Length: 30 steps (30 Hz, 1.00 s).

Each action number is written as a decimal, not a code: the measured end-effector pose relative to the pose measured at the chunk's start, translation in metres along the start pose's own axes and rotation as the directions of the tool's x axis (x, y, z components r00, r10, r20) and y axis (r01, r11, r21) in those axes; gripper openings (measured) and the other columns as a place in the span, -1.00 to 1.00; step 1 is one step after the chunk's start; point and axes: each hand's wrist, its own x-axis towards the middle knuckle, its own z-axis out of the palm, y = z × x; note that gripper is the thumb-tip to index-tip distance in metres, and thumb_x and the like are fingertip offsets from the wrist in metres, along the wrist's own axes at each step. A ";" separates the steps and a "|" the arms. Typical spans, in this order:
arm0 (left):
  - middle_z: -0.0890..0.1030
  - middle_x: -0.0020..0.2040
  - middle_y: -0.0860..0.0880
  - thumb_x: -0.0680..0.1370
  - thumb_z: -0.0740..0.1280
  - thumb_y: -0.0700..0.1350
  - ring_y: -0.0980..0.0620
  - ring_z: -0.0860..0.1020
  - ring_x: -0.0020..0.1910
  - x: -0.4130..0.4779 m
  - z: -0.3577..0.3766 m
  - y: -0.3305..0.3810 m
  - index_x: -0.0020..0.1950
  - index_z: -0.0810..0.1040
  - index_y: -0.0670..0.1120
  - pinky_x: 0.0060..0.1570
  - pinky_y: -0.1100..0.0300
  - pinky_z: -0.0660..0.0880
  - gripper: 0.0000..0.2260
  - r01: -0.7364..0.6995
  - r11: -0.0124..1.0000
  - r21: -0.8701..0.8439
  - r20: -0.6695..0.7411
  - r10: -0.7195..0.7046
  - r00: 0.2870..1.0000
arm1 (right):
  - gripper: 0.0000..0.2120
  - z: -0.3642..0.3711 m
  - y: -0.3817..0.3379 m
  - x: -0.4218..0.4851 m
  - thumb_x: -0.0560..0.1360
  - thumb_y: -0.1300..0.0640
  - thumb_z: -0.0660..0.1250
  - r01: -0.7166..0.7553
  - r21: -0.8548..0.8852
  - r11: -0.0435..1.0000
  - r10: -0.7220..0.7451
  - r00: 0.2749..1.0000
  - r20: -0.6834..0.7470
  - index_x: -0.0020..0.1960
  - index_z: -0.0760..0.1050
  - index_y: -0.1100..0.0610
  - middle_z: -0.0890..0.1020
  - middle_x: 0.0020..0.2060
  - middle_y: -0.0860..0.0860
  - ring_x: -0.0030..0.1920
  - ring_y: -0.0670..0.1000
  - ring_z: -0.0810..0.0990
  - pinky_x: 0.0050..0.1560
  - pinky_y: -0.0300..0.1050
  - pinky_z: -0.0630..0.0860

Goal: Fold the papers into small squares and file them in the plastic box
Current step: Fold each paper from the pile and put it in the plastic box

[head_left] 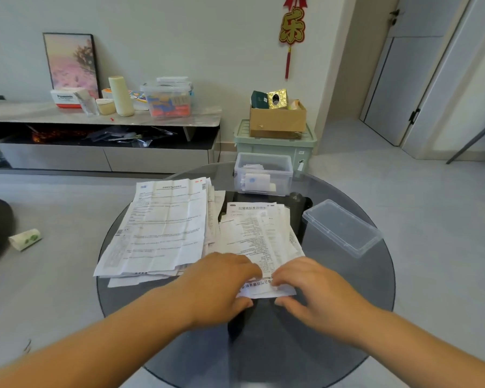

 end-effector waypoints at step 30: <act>0.55 0.25 0.21 0.63 0.19 0.15 0.21 0.46 0.21 -0.029 0.014 0.010 0.32 0.52 0.14 0.26 0.25 0.44 -0.70 0.007 0.978 -0.207 -0.071 -0.023 0.997 | -0.97 0.010 -0.021 -0.026 0.51 -0.02 0.44 -0.189 0.263 0.946 0.231 0.963 -0.140 -0.08 0.61 -0.16 0.59 0.07 -0.35 0.21 -0.34 0.45 0.20 -0.47 0.31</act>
